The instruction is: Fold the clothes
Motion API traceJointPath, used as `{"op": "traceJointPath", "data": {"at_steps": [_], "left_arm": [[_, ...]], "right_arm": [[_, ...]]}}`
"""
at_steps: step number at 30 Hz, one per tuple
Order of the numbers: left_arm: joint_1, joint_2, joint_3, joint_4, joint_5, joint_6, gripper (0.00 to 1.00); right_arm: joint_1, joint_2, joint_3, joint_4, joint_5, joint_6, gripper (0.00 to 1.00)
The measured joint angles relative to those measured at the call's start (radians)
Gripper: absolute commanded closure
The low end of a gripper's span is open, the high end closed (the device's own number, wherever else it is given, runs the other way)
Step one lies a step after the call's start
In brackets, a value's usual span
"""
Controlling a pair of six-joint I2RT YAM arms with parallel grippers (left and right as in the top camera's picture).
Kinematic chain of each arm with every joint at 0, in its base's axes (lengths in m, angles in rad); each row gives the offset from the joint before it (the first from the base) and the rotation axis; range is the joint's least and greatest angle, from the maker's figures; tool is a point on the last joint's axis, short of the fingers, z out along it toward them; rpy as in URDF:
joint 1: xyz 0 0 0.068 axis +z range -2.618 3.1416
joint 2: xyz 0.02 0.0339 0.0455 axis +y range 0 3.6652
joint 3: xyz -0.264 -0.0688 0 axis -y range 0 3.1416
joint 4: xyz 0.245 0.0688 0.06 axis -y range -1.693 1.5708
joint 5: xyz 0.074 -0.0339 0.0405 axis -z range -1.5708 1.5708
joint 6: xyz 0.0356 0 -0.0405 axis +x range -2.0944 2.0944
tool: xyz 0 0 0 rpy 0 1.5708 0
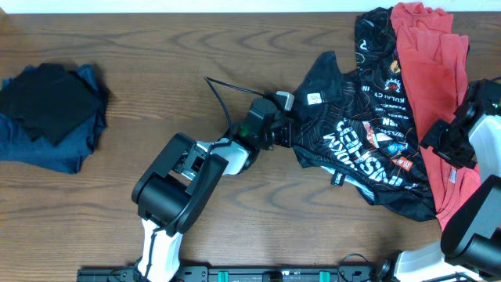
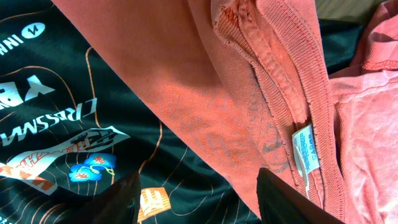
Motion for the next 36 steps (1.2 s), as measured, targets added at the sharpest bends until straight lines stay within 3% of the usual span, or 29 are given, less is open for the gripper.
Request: {"op": "traceJointPath", "data": {"at_steps": [7, 17, 18, 21, 22, 28, 33, 36], "left_arm": [[0.077, -0.034, -0.002, -0.126, -0.019, 0.002, 0.94], [0.468, -0.213, 0.0, -0.165, -0.045, 0.031, 0.93], [0.495, -0.216, 0.001, -0.165, -0.042, 0.031, 0.78], [0.553, -0.217, 0.002, -0.168, -0.014, 0.032, 0.13], [0.563, -0.217, 0.002, -0.174, 0.011, 0.026, 0.02], [0.534, -0.217, 0.011, -0.335, 0.25, -0.046, 0.02], [0.401, -0.217, 0.017, -0.625, 0.386, -0.075, 0.02], [0.301, -0.217, 0.016, -0.694, 0.398, -0.075, 0.02]], "right_arm": [[0.0, 0.0, 0.0, 0.0, 0.0, 0.0, 0.42], [0.0, 0.0, 0.0, -0.003, 0.0, 0.0, 0.42], [0.0, 0.0, 0.0, -0.005, 0.0, 0.0, 0.41], [0.0, 0.0, 0.0, -0.007, 0.0, 0.0, 0.41], [0.0, 0.0, 0.0, -0.008, 0.0, 0.0, 0.41], [0.0, 0.0, 0.0, 0.001, -0.077, -0.072, 0.43], [0.018, 0.0, 0.0, 0.018, -0.196, -0.164, 0.39], [0.044, 0.0, 0.0, 0.019, -0.208, -0.189, 0.39]]}}
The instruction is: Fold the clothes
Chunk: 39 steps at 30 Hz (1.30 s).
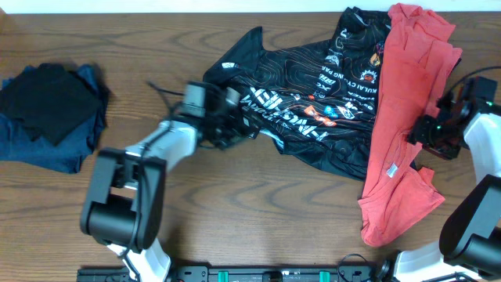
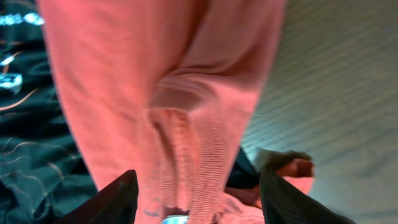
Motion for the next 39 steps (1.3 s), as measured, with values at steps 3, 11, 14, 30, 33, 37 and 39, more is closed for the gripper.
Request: {"op": "traceJointPath", "data": {"at_steps": [3, 11, 14, 30, 33, 37, 39], "left_arm": [[-0.103, 0.0, 0.0, -0.035, -0.05, 0.001, 0.02], [-0.302, -0.016, -0.002, -0.011, -0.266, -0.009, 0.02], [-0.337, -0.02, -0.001, 0.019, -0.352, -0.034, 0.06], [-0.345, 0.033, 0.016, -0.002, -0.494, -0.117, 0.94], [-0.305, -0.024, 0.011, -0.183, -0.517, -0.064, 0.94], [-0.188, -0.148, -0.005, -0.345, -0.613, 0.009, 0.94], [-0.123, -0.214, -0.005, -0.353, -0.65, 0.043, 0.94]], "right_arm": [[0.013, 0.0, 0.0, 0.001, 0.001, -0.011, 0.39], [0.014, 0.0, 0.0, 0.001, 0.0, -0.017, 0.4], [0.014, 0.0, 0.0, 0.001, 0.0, -0.018, 0.4], [0.014, 0.0, 0.0, 0.003, 0.007, -0.018, 0.42], [0.014, 0.0, 0.0, 0.008, 0.01, -0.019, 0.46], [0.018, 0.008, 0.0, 0.01, 0.011, -0.019, 0.46], [0.026, 0.021, 0.0, 0.017, 0.013, -0.019, 0.45]]}}
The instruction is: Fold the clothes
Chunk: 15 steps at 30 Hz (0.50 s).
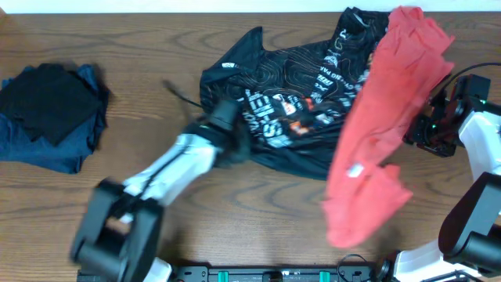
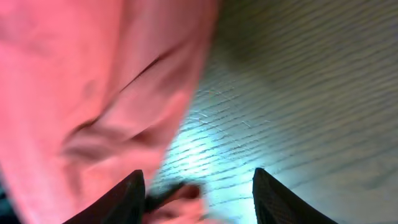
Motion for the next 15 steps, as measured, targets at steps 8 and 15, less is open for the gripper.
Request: {"op": "traceJointPath", "data": {"at_steps": [8, 15], "left_arm": [[0.079, -0.077, 0.0, -0.006, -0.041, 0.056, 0.94], [0.072, -0.077, 0.0, -0.015, -0.04, 0.064, 0.94]], "right_arm": [[0.105, 0.082, 0.0, 0.077, -0.01, 0.002, 0.43], [0.229, 0.144, 0.0, 0.183, -0.023, 0.037, 0.47]]}}
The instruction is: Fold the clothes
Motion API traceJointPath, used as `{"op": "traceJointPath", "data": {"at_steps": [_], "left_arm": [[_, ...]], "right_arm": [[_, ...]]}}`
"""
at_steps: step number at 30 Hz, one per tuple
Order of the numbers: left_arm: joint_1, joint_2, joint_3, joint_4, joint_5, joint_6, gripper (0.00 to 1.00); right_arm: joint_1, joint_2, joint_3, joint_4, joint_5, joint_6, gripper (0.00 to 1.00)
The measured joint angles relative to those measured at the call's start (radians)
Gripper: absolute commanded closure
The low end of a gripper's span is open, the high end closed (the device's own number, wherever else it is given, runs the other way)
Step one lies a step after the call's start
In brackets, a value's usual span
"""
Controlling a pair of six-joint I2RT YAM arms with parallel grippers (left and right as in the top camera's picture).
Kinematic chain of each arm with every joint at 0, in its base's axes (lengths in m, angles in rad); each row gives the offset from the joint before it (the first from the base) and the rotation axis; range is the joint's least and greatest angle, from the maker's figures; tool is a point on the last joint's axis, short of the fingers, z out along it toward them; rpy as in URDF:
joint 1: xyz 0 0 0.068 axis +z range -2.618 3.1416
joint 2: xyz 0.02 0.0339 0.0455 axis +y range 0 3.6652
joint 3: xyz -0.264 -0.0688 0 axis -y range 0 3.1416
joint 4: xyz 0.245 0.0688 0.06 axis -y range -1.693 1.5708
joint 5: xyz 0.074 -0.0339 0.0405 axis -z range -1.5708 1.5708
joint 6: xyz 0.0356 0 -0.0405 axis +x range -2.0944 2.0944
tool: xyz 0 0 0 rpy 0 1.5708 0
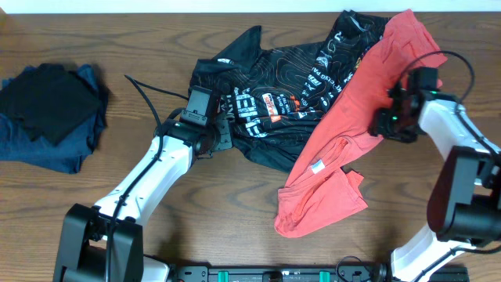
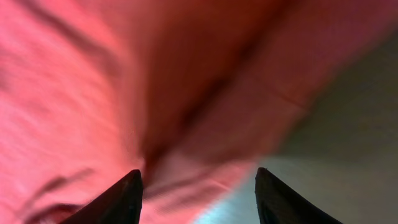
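Observation:
A black printed jersey (image 1: 293, 86) lies spread across the middle back of the table. A red shirt (image 1: 344, 149) lies slantwise over its right part, from the back right down to the front centre. At the jersey's left edge my left gripper (image 1: 210, 133) appears shut on the cloth, though its jaws are hard to make out from overhead. My right gripper (image 1: 389, 117) rests on the red shirt's upper part. In the right wrist view the gripper (image 2: 196, 171) has its fingers wide apart, and blurred red shirt (image 2: 124, 74) fills the space ahead of them.
A heap of dark blue and black clothes (image 1: 51, 110) sits at the far left. Bare wooden table (image 1: 235, 219) shows in front of the jersey and between the heap and my left arm. A black cable (image 1: 145, 92) trails behind the left arm.
The red shirt has shifted left and now lies flat, reaching further toward the front centre. My right gripper moved left onto it. My left gripper sits slightly further left at the jersey's edge.
At first the jersey lay crumpled at the right with the red shirt beside it, my left gripper at the jersey's left end. Then the jersey was spread further left with the gripper. The red shirt then appeared blurred over the jersey's right side, and now rests across it.

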Motion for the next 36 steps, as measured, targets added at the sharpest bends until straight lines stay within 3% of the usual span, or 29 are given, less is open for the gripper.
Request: {"op": "traceJointPath", "data": {"at_steps": [8, 10, 12, 21, 31, 36], "left_arm": [[0.0, 0.0, 0.0, -0.008, 0.0, 0.0, 0.94], [0.0, 0.0, 0.0, -0.008, 0.0, 0.0, 0.94], [0.0, 0.0, 0.0, -0.008, 0.0, 0.0, 0.94], [-0.002, 0.0, 0.0, -0.072, -0.072, 0.011, 0.94], [0.1, 0.0, 0.0, -0.109, -0.225, 0.033, 0.94], [0.15, 0.0, 0.0, -0.107, -0.254, 0.058, 0.94]], "right_arm": [[0.066, 0.042, 0.001, 0.035, 0.044, 0.061, 0.62], [0.066, 0.047, 0.005, 0.033, 0.055, 0.077, 0.76], [0.066, 0.053, 0.011, 0.03, 0.07, 0.086, 0.99], [0.038, 0.042, 0.023, -0.063, 0.238, 0.169, 0.99], [-0.32, -0.139, 0.0, -0.063, 0.439, 0.149, 0.99], [-0.484, -0.15, 0.0, -0.082, 0.517, 0.184, 0.99]]}}
